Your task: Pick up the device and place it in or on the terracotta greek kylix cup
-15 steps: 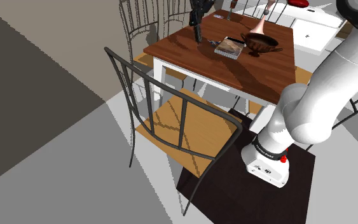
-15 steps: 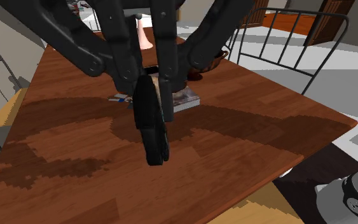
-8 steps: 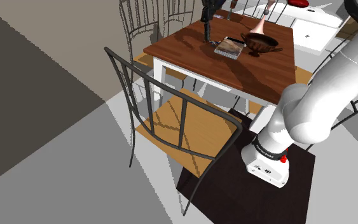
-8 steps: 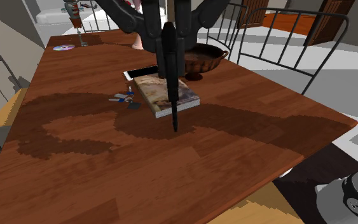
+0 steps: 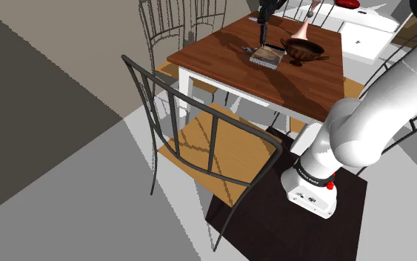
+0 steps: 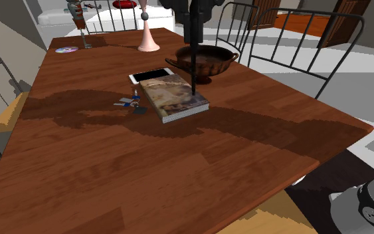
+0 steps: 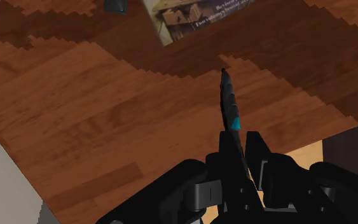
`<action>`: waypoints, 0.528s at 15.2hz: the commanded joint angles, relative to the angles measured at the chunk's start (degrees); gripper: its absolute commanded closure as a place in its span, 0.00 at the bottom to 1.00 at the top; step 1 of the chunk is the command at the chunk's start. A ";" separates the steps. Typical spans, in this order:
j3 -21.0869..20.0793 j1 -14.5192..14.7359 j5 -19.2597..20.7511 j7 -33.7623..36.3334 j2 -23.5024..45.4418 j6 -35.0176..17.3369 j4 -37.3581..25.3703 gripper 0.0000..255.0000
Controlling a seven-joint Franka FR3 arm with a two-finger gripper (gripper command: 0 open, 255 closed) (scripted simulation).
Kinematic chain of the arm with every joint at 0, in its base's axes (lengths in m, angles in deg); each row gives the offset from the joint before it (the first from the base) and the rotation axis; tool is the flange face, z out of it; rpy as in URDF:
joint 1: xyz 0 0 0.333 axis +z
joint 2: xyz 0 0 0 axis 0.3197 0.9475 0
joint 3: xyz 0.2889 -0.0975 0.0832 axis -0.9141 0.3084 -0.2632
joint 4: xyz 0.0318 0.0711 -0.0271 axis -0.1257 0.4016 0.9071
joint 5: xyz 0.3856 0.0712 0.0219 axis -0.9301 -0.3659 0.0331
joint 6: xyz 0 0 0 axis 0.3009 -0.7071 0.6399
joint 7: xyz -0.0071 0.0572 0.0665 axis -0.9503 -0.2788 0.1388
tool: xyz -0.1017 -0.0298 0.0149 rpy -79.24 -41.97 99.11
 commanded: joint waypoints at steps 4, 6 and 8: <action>4.16 -2.62 0.89 -6.96 0.02 0.25 -0.86 1.00; 6.11 -3.69 0.91 -10.05 0.60 0.39 -1.75 1.00; 8.19 -4.80 0.66 -13.33 1.55 0.52 -2.91 1.00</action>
